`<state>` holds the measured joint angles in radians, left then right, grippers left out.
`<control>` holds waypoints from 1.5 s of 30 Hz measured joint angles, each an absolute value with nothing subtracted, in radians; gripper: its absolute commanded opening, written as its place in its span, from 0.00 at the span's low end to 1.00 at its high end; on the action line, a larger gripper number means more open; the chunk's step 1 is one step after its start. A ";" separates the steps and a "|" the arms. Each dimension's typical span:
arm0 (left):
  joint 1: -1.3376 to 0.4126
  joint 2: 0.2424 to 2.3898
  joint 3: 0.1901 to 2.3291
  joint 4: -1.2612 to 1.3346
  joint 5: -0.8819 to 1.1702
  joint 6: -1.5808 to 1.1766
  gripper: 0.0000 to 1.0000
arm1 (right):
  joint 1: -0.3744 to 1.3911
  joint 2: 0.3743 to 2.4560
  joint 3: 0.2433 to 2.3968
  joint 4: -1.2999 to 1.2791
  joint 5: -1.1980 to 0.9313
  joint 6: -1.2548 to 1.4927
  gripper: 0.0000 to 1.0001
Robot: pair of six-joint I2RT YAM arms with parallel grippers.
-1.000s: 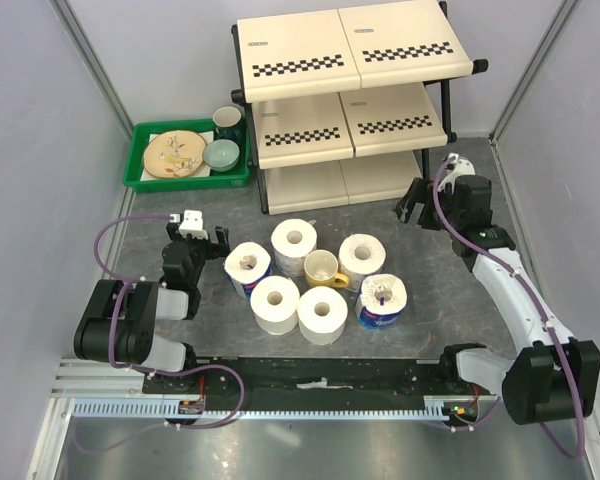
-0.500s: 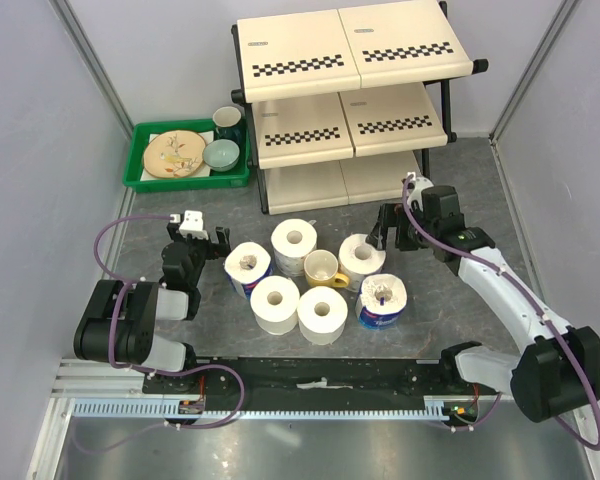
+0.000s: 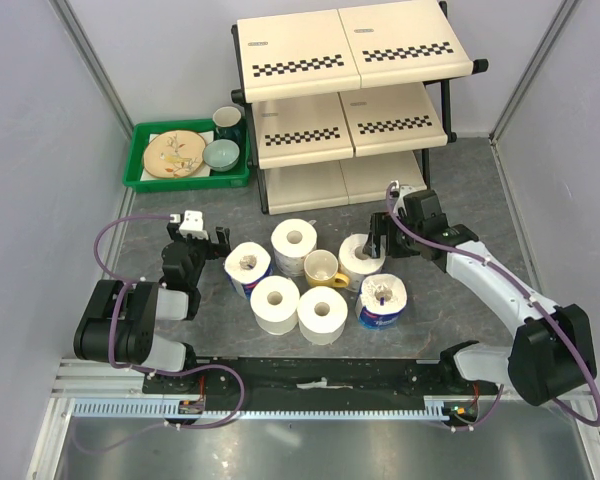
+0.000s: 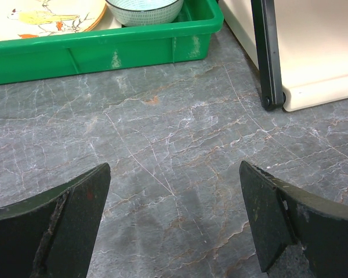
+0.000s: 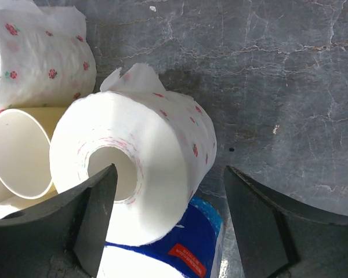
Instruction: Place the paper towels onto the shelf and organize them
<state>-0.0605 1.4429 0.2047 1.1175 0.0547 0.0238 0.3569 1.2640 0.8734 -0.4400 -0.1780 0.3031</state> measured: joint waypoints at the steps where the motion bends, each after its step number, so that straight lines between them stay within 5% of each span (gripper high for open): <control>1: -0.060 1.443 0.205 1.118 0.055 0.024 0.99 | 0.360 1.264 0.873 -0.442 -0.176 0.303 0.80; 17: -0.060 1.443 0.205 1.118 0.056 0.024 1.00 | 0.398 1.306 0.873 -0.442 -0.108 0.319 0.70; 26: -0.060 1.443 0.205 1.117 0.056 0.024 1.00 | 0.403 1.311 0.874 -0.429 -0.104 0.326 0.55; 33: -0.060 1.443 0.205 1.117 0.056 0.024 1.00 | 0.404 1.317 0.876 -0.425 -0.104 0.327 0.56; 39: -0.060 1.443 0.205 1.117 0.056 0.024 1.00 | 0.404 1.333 0.882 -0.427 -0.099 0.326 0.69; 45: -0.060 1.443 0.205 1.117 0.056 0.024 1.00 | 0.404 1.343 0.882 -0.426 -0.092 0.326 0.60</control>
